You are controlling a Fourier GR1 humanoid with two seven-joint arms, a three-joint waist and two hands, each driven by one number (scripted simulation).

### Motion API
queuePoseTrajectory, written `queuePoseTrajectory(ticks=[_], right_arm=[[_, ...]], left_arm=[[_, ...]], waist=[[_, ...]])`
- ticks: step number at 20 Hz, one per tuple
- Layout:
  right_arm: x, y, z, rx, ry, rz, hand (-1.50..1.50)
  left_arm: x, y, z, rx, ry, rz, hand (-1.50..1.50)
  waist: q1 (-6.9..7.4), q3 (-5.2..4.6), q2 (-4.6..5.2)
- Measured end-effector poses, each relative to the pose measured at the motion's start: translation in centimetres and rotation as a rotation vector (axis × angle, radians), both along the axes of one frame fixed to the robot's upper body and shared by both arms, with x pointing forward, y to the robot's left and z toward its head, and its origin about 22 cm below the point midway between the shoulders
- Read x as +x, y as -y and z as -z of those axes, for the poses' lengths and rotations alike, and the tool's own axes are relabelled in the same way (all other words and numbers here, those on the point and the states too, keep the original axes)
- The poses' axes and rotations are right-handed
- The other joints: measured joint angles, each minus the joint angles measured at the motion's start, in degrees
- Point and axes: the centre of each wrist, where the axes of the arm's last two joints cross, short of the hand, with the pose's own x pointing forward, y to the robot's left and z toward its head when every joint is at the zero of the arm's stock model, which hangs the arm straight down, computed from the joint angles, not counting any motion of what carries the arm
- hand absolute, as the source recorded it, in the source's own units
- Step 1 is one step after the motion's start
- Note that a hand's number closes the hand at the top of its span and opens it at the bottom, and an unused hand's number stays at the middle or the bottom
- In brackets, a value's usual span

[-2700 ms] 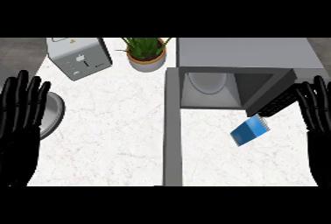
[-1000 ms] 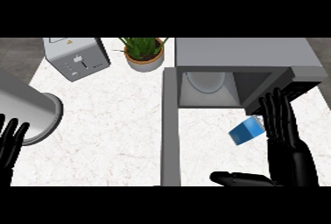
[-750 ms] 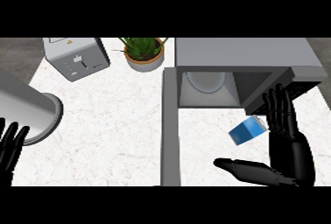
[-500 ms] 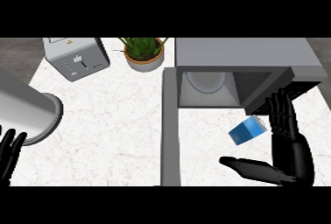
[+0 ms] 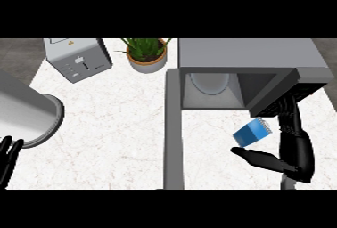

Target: Pick up the milk, place it into the microwave and close the microwave

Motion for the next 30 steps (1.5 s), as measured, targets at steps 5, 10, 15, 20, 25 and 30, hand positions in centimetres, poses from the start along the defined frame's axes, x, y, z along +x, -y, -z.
queuePoseTrajectory(ticks=[5,10,15,20,25,30], right_arm=[[-0.3,2.1,1.9,-0.010,-0.035,0.005,-1.50],[-0.3,3.9,3.7,-0.023,-0.064,-0.014,-1.50],[0.2,4.6,5.7,-0.029,-0.104,-0.026,-1.50],[1.0,6.0,7.5,-0.051,-0.091,-0.022,-1.50],[1.3,6.8,8.5,-0.055,-0.072,-0.033,-1.50],[0.8,7.2,10.1,-0.041,-0.107,-0.072,-1.50]], left_arm=[[-0.2,-0.1,-0.3,0.000,0.005,-0.006,-1.50],[-0.6,-0.1,0.3,-0.001,0.004,-0.011,-1.50],[-0.7,0.0,0.3,-0.001,0.005,-0.010,-1.50],[-0.8,-0.2,0.2,-0.006,0.001,-0.011,-1.50],[-0.9,-0.5,0.4,-0.003,-0.002,-0.010,-1.50],[-0.7,-0.6,0.3,-0.002,-0.001,-0.012,-1.50]], waist=[[-0.03,0.01,-0.01],[-0.01,0.01,-0.01],[0.05,0.01,0.00],[0.00,-0.23,-0.34],[-0.09,-0.53,-0.74],[0.06,-0.52,-0.63]])
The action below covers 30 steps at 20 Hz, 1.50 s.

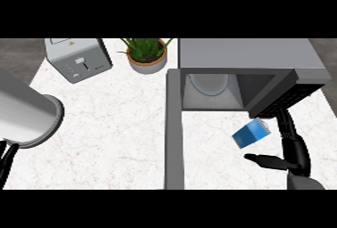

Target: Pick up the milk, place it into the microwave and close the microwave

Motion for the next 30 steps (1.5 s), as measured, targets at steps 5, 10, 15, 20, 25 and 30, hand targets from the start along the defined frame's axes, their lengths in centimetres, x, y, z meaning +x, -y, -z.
queuePoseTrajectory(ticks=[5,10,15,20,25,30], right_arm=[[-0.2,0.2,2.2,0.050,-0.032,-0.039,-1.50],[0.3,0.5,3.0,0.072,-0.001,-0.041,-1.50],[0.5,0.5,3.7,0.099,0.030,-0.020,-1.50],[0.7,1.1,3.8,0.173,0.043,0.017,1.50],[1.1,0.5,3.8,0.244,0.051,0.036,1.50],[1.3,0.0,3.9,0.306,0.056,0.033,1.50]], left_arm=[[-0.6,-0.2,0.4,-0.002,-0.004,0.002,-1.50],[-0.3,0.1,0.6,-0.005,-0.006,0.006,-1.50],[-0.5,0.0,0.9,-0.003,-0.002,0.003,-1.50],[-0.6,0.1,0.7,-0.005,-0.007,0.010,-1.50],[-0.4,-0.4,1.0,-0.006,-0.006,0.002,-1.50],[0.0,-0.8,0.9,-0.007,-0.011,0.002,-1.50]], waist=[[0.28,0.08,0.14],[-0.01,-0.14,-0.08],[-0.08,-0.27,-0.20],[-0.34,-0.38,-0.07],[-0.76,-0.32,0.14],[-0.97,-0.31,0.22]])
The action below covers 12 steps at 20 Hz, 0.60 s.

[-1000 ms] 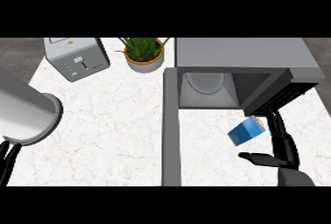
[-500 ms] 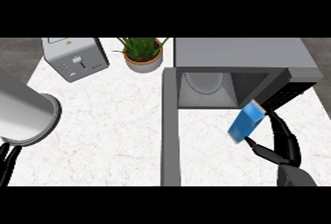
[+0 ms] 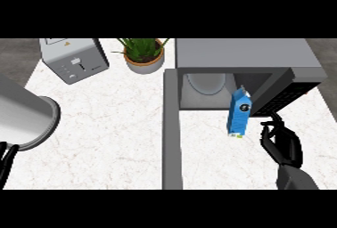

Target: Pick up the milk, place it into the microwave and close the microwave

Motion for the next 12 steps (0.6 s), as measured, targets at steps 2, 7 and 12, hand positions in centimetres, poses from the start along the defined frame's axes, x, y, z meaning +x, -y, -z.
queuePoseTrajectory(ticks=[2,7,12], right_arm=[[0.1,-0.2,0.0,0.017,0.003,0.012,1.50],[0.0,-1.3,0.1,0.047,0.012,-0.003,1.50],[0.1,-3.3,-0.2,0.058,0.021,-0.103,1.50]], left_arm=[[-0.1,0.0,0.1,0.000,0.001,-0.002,-1.50],[-0.5,-0.2,-0.3,0.001,0.005,-0.012,-1.50],[-0.9,-0.5,-0.2,0.002,0.000,-0.016,-1.50]], waist=[[0.04,0.02,0.03],[-0.10,0.21,0.08],[-0.26,0.43,0.12]])
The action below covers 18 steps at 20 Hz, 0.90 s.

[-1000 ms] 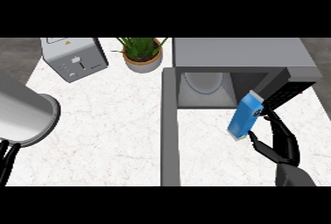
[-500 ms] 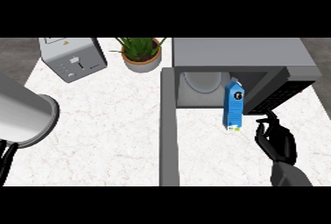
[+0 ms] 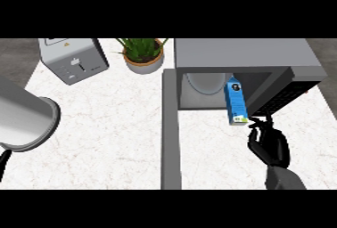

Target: Pick up the milk, place it into the microwave and close the microwave

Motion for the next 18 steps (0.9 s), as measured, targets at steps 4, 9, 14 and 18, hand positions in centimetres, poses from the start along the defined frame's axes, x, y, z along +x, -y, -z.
queuePoseTrajectory(ticks=[4,9,14,18], right_arm=[[-0.1,-2.3,-0.9,-0.007,0.003,-0.085,1.50],[-0.8,-5.6,-3.8,-0.035,0.026,-0.170,1.50],[-3.5,-8.6,-7.4,-0.023,0.014,-0.184,1.50],[-4.8,-10.6,-10.6,-0.006,-0.006,-0.159,1.50]], left_arm=[[-0.4,-0.6,0.3,-0.001,0.000,-0.012,-1.50],[-1.1,-1.3,0.5,-0.007,0.001,-0.014,-1.50],[-0.9,-1.8,0.8,-0.019,0.003,-0.007,-1.50],[-1.2,-2.0,0.8,-0.025,-0.003,0.000,-1.50]], waist=[[-0.14,0.17,0.01],[0.07,0.23,-0.15],[0.27,0.28,-0.06],[0.64,0.33,0.07]])
